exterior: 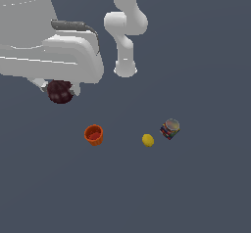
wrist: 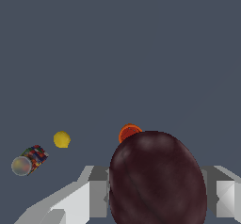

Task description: Pick up a designated object from a clutter of objects.

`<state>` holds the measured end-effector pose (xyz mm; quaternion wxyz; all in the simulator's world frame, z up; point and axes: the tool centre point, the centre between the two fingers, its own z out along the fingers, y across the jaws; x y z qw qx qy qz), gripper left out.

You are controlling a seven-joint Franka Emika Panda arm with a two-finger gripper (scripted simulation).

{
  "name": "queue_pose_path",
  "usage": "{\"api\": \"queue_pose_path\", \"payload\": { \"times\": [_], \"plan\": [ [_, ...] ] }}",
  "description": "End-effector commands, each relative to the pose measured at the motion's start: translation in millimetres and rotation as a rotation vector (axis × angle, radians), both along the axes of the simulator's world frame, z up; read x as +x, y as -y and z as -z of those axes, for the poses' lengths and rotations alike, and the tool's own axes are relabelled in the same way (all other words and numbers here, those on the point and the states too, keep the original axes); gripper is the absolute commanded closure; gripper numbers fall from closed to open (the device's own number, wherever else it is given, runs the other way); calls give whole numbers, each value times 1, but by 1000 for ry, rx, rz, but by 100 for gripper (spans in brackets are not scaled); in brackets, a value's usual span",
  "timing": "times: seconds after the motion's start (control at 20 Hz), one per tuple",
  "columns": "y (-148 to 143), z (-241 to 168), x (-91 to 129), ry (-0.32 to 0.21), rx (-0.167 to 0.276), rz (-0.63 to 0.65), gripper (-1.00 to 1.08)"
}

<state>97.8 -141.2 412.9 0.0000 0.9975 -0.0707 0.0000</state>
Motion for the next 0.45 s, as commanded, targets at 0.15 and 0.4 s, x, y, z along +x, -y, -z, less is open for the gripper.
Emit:
{"api": "queue_pose_path", "payload": {
  "times": [0.15, 0.4],
  "plan": [
    [5, -13, 3, 0, 0, 0, 108],
    [6, -16, 4, 0, 0, 0, 108]
  ]
}}
